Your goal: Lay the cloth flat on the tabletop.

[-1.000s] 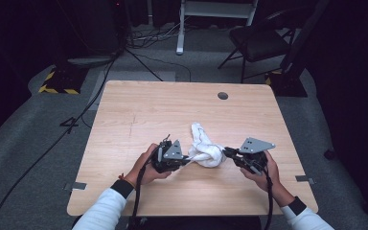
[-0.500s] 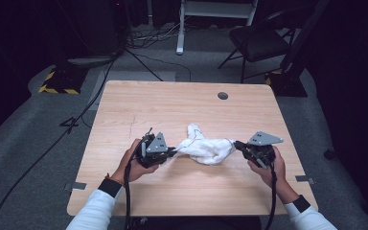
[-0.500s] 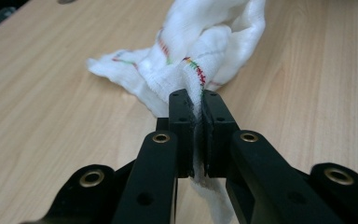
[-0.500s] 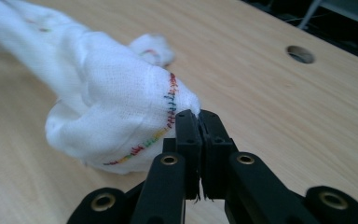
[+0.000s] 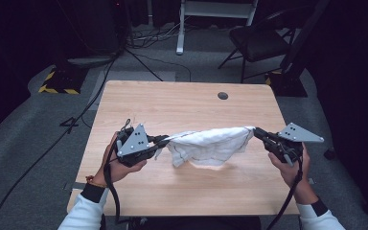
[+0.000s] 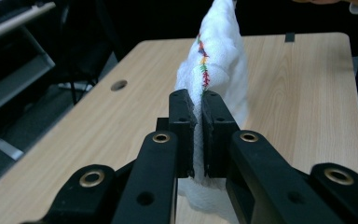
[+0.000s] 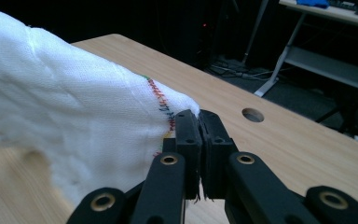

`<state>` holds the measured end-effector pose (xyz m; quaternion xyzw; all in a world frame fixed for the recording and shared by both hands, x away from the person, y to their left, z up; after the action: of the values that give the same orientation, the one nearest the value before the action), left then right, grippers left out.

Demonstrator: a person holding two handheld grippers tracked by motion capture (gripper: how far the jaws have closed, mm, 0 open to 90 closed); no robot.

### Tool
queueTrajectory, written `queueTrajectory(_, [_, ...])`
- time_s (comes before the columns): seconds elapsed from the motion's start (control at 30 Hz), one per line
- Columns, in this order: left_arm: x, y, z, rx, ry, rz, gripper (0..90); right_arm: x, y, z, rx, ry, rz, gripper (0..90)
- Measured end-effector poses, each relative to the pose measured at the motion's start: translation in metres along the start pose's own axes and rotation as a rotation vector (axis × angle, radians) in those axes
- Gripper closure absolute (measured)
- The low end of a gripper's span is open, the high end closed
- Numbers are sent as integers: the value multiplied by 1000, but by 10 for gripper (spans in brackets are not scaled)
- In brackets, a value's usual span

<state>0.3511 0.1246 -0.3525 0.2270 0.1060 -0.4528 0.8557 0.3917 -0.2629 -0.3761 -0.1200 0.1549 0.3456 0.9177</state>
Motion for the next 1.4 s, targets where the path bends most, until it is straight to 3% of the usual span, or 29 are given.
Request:
queueTrajectory(0.07, [1,1,2,14,7,11,843,0,1,2,-7,-3,-6,876])
queueTrajectory(0.2, [20,17,-8,3,84,37,837,12,-5,4,-8,17,-22,875])
queueTrajectory(0.23, [36,31,-19,-39,126,41,834,27,-10,1,-3,55,-21,874])
queueTrajectory(0.33, [62,54,-39,-101,193,63,815,51,-17,-5,-6,103,-23,874])
queueTrajectory(0.37, [62,54,-39,-101,193,63,805,51,-17,-5,-6,103,-23,874])
queueTrajectory(0.4, [74,62,-48,-125,229,72,794,73,-22,-12,-2,144,-21,873])
queueTrajectory(0.47, [100,75,-68,-159,305,110,761,90,-25,-17,1,171,-27,870])
queueTrajectory(0.53, [107,79,-74,-176,319,130,708,99,-28,-20,5,195,-27,865])
queueTrajectory(0.57, [116,83,-81,-196,328,162,708,108,-30,-23,0,217,-38,831])
queueTrajectory(0.6, [120,85,-84,-217,335,180,623,121,-33,-28,-6,248,-57,719])
queueTrajectory(0.63, [125,85,-88,-280,336,168,498,133,-37,-35,15,290,-92,611])
queueTrajectory(0.67, [125,85,-88,-280,336,168,465,133,-37,-35,15,290,-92,611])
queueTrajectory(0.7, [128,80,-89,-299,326,129,465,136,-38,-38,29,304,-90,562])
queueTrajectory(0.73, [129,75,-89,-286,330,110,409,139,-37,-44,47,336,-61,512])
queueTrajectory(0.77, [130,61,-86,-247,346,78,343,138,-34,-49,20,372,-54,491])
queueTrajectory(0.8, [131,52,-84,-237,346,60,325,136,-33,-51,-4,382,-54,484])
queueTrajectory(0.83, [131,52,-84,-237,346,60,314,132,-32,-53,-17,385,-48,469])
queueTrajectory(0.93, [136,16,-79,-187,349,-12,294,118,-32,-64,-20,401,-6,430])
queueTrajectory(1.0, [141,-1,-79,-162,360,-50,287,113,-33,-73,-19,420,5,422])
queueTrajectory(1.07, [143,-6,-79,-155,366,-61,284,110,-35,-79,-30,445,-3,413])
queueTrajectory(1.1, [149,-17,-82,-145,382,-88,284,107,-38,-88,1,460,11,402])
queueTrajectory(1.17, [156,-23,-86,-128,406,-101,285,106,-39,-94,5,470,13,393])
queueTrajectory(1.27, [160,-25,-90,-133,421,-116,289,106,-38,-99,-11,488,16,382])
queueTrajectory(1.33, [164,-26,-98,-135,452,-118,296,108,-39,-105,24,506,33,377])
queueTrajectory(1.4, [165,-26,-101,-134,459,-116,308,109,-38,-107,21,518,38,377])
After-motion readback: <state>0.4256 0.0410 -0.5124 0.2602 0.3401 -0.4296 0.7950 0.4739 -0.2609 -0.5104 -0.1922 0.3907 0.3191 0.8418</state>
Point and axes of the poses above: each handheld gripper's, and its own axes: x roughly forward along the jaws, z roughly out of its top, y roughly to its left, the point moved 4 cm from there along x, roughly forward along the jaws, and after that the axes turned 4 degrees about z, right-handed, at the moved point
